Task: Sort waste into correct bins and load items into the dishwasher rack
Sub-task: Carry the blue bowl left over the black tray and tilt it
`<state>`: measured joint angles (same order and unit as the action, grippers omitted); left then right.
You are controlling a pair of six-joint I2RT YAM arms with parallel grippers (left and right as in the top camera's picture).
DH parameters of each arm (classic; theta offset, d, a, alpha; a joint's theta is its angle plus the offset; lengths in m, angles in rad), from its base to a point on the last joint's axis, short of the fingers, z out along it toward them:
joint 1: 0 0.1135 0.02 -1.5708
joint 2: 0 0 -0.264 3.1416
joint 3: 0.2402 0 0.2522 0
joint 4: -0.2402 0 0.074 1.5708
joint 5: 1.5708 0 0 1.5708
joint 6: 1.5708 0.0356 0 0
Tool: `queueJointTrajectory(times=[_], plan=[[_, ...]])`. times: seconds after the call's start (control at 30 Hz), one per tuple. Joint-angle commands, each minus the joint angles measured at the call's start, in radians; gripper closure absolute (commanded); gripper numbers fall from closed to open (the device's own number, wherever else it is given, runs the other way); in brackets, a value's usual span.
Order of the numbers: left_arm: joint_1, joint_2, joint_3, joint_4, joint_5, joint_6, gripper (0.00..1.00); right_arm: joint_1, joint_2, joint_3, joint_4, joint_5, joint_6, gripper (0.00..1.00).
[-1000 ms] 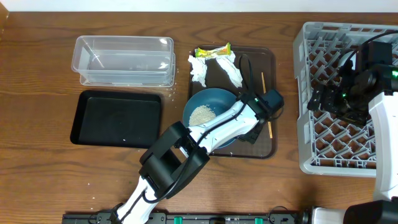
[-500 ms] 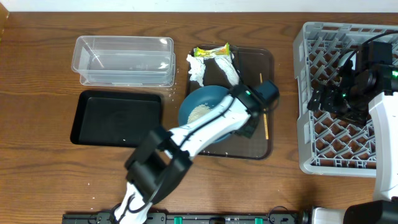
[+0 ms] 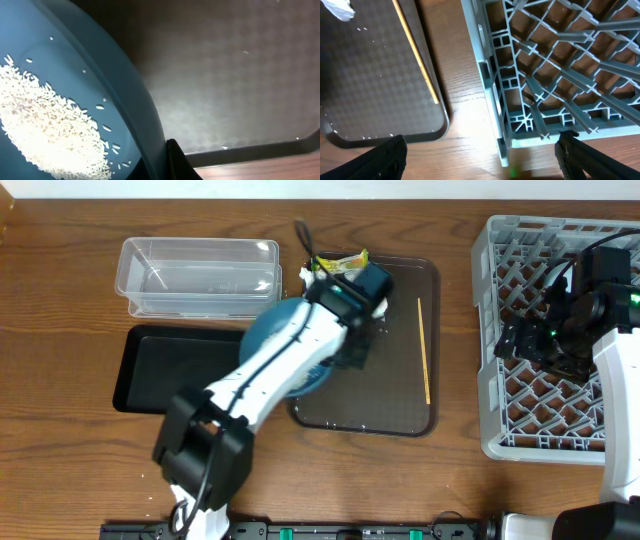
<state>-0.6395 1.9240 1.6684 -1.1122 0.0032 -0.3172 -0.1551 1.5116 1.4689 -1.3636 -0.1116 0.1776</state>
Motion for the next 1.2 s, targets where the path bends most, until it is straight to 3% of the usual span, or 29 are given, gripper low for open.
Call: queueJointTrajectory(times=[0.0,0.27,0.8,0.97,1.17], plan=[[0.084,-0.082,0.0,-0.027,0.006,0.009,0.94,-0.008,-0.006,0.002,0.002,0.007,-0.011,0.06],[0.326,-0.18,0.0,-0.074,0.222,0.125,0.94,-0.008,-0.006,0.002,0.001,0.007,-0.011,0.05],[0.811,-0.183,-0.035,-0.168,0.908,0.491,0.94,-0.007,-0.006,0.002,-0.002,0.007,-0.011,0.05],[0.957,-0.183,-0.038,-0.201,1.049,0.501,0.94,-0.007,-0.006,0.002,-0.002,0.007,-0.01,0.05],[1.084,-0.183,-0.06,-0.219,1.119,0.5,0.94,-0.008,-0.006,0.002,-0.002,0.007,-0.011,0.05]])
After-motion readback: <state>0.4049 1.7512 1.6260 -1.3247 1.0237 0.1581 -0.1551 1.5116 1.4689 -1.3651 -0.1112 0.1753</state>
